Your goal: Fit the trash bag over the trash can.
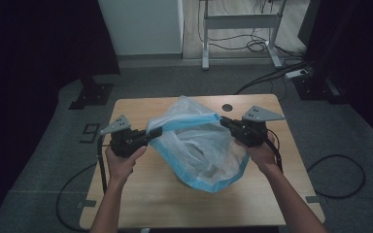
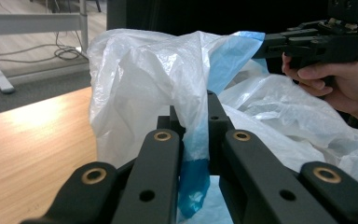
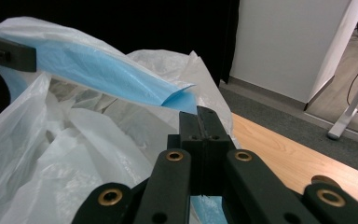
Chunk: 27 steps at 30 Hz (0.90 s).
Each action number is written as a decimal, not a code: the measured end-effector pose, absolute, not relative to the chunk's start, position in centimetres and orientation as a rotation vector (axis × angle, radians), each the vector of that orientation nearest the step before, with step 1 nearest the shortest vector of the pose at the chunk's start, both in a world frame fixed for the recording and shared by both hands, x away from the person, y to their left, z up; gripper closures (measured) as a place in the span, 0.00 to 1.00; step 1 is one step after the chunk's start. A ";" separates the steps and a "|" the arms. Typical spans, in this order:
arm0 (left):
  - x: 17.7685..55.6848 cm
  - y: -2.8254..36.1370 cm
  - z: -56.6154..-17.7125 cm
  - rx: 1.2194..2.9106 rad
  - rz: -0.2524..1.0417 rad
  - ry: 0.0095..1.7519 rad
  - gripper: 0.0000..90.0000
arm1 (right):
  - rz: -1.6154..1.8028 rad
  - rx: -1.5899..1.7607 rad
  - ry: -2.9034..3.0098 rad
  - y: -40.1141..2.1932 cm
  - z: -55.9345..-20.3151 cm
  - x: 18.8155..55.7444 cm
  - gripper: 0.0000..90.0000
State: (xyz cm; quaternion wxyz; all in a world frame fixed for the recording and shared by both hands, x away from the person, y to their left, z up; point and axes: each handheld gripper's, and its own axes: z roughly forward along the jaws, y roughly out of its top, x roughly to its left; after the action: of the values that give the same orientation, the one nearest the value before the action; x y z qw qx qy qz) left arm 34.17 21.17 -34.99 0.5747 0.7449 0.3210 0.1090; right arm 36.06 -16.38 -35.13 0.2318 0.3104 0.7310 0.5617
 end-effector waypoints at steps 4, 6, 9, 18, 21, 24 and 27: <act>34.9 21.5 -35.2 1.747 0.235 0.772 0.96 | 1.537 0.868 2.009 -16.1 -35.3 36.9 0.99; 35.4 21.8 -35.4 1.751 0.227 0.785 0.96 | 1.521 0.875 2.019 -15.9 -35.4 37.5 0.99; 36.0 22.0 -35.8 1.758 0.220 0.803 0.96 | 1.503 0.901 2.027 -15.6 -35.8 38.6 0.99; 36.8 22.4 -36.5 1.755 0.233 0.812 0.95 | 1.490 0.925 2.032 -15.2 -36.7 40.5 0.99; 37.3 22.6 -36.5 1.752 0.225 0.826 0.95 | 1.485 0.927 2.046 -15.1 -36.7 41.0 0.99; 38.1 23.0 -36.9 1.753 0.203 0.859 0.94 | 1.476 0.937 2.084 -14.9 -36.8 42.3 0.99; 38.5 23.2 -37.2 1.748 0.190 0.873 0.94 | 1.463 0.941 2.095 -14.7 -37.1 42.9 0.99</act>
State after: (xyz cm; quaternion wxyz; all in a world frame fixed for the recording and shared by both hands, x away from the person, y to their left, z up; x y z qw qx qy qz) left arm 38.48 23.24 -37.20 0.5559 0.7401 0.3697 0.0807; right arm 42.90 -14.68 -37.08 0.2076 0.3381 0.7526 0.5255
